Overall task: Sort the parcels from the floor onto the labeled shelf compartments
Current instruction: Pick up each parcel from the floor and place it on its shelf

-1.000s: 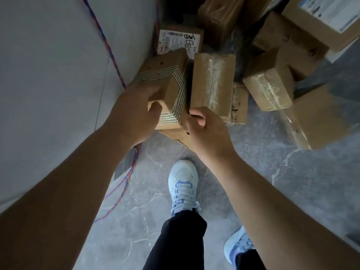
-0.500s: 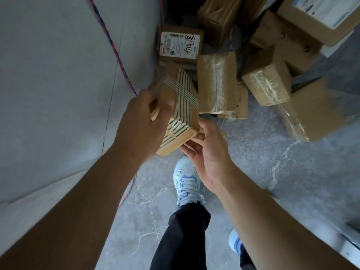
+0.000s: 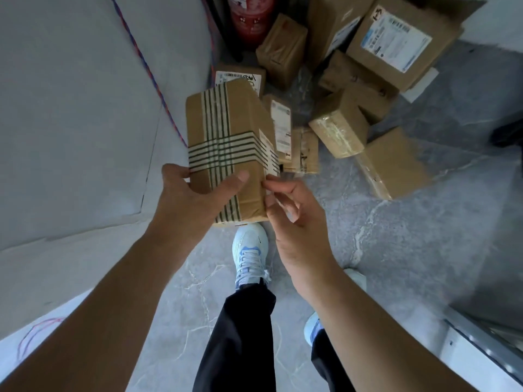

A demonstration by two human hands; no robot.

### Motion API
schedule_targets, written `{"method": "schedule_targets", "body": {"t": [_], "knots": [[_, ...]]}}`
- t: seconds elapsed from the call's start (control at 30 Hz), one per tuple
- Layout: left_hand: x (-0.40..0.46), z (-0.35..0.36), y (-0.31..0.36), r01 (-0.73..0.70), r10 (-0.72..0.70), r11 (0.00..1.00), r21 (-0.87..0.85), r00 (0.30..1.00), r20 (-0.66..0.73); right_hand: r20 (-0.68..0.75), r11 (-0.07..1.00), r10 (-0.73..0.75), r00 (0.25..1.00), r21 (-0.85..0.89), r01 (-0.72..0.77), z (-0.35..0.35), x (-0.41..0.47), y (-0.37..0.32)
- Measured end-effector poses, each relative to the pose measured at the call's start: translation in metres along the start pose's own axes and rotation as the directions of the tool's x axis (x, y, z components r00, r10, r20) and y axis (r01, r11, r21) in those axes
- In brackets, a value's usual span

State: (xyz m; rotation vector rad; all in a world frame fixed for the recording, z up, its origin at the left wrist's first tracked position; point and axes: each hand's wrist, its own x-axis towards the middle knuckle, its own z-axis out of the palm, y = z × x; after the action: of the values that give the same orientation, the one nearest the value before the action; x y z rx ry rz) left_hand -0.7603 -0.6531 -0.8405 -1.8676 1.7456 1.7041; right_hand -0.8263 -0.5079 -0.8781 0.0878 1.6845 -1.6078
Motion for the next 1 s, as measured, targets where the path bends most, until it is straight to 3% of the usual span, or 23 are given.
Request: {"method": "schedule_targets", "body": {"t": [0.2, 0.33, 0.43, 0.6, 0.77, 1.0], "knots": [[-0.011, 0.013, 0.004, -0.136, 0.127, 0.983, 0.126, 0.989, 0.082, 0.025, 1.0, -0.02, 0.999, -0.007, 0.02, -0.019, -0.015, -0.02], [-0.014, 0.02, 0.008, -0.162, 0.162, 0.987, -0.016, 0.983, 0.091, -0.076, 0.999, 0.002, 0.997, -0.035, -0.005, -0.033, -0.013, -0.022], [-0.022, 0.026, 0.017, -0.142, 0.164, 0.979, -0.149, 0.975, 0.148, -0.208, 0.987, 0.094, 0.974, -0.108, -0.119, -0.045, -0.009, -0.027], [-0.036, 0.027, 0.033, -0.106, 0.155, 0.976, -0.192, 0.954, 0.257, -0.074, 0.939, 0.268, 0.961, 0.242, -0.243, -0.053, -0.02, -0.051], [-0.068, 0.03, 0.065, -0.208, 0.263, 0.959, -0.19, 0.905, 0.333, -0.121, 0.914, 0.21, 0.97, 0.378, -0.15, -0.065, -0.038, -0.094], [-0.149, 0.007, 0.147, -0.327, 0.397, 0.912, -0.247, 0.856, 0.331, -0.124, 0.926, 0.009, 0.992, 0.375, 0.039, -0.085, -0.086, -0.192]]}}
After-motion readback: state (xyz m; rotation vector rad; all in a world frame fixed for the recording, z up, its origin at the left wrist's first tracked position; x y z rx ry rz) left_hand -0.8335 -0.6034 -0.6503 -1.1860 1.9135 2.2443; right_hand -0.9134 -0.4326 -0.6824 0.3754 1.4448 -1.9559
